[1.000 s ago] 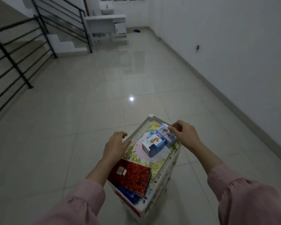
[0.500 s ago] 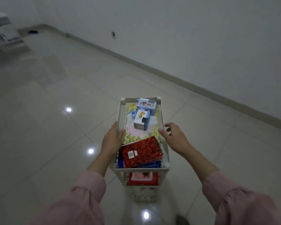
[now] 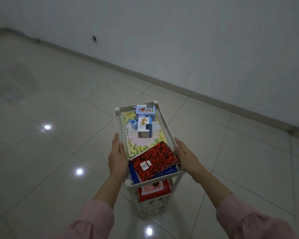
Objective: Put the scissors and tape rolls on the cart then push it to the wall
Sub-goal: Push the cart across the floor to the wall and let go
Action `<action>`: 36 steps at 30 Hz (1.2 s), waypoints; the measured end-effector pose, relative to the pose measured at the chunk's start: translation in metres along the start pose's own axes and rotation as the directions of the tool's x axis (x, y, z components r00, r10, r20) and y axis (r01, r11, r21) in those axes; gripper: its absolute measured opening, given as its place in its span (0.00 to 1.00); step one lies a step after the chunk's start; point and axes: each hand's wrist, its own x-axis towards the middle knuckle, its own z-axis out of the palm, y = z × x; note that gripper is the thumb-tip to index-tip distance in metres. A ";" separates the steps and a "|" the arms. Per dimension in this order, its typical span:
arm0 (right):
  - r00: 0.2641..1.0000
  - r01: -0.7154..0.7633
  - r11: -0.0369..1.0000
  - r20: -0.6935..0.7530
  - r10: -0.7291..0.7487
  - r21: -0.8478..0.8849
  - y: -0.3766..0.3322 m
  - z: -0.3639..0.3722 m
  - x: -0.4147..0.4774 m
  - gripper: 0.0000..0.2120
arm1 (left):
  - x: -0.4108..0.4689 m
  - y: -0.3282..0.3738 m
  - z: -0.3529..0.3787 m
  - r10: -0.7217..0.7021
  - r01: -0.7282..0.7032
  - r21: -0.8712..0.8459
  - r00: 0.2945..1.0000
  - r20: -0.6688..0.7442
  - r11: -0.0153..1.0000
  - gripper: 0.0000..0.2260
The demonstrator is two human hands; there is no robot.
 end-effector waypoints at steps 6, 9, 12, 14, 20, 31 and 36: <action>0.956 -0.039 0.996 -0.289 0.059 0.074 -0.014 -0.034 0.036 0.16 | 0.002 0.020 0.065 -0.184 0.164 -0.109 0.961 -0.205 0.980 0.19; 0.911 -0.005 0.994 -0.410 0.048 0.105 -0.013 -0.045 0.045 0.17 | -0.001 0.034 0.093 -0.233 0.195 -0.159 0.936 -0.264 0.968 0.19; 0.854 -0.018 0.981 -0.508 0.114 0.191 -0.007 -0.043 0.043 0.30 | -0.015 0.052 0.117 -0.272 0.210 -0.239 0.925 -0.266 0.948 0.19; 0.821 -0.034 0.969 -0.546 0.166 0.244 -0.005 -0.035 0.036 0.38 | -0.023 0.061 0.129 -0.286 0.222 -0.262 0.927 -0.240 0.939 0.20; 0.781 -0.097 0.957 -0.575 0.243 0.273 0.005 0.002 0.018 0.36 | -0.020 0.050 0.126 -0.254 0.240 -0.086 0.936 -0.243 0.967 0.19; 0.797 -0.128 0.976 -0.568 0.207 0.176 0.012 -0.044 0.025 0.31 | 0.031 0.034 0.080 0.164 -0.121 0.338 0.981 -0.101 0.933 0.26; 0.809 -0.086 0.989 -0.570 0.142 0.123 0.019 -0.090 0.036 0.24 | 0.053 0.043 0.082 0.205 -0.187 0.482 0.979 0.016 0.856 0.28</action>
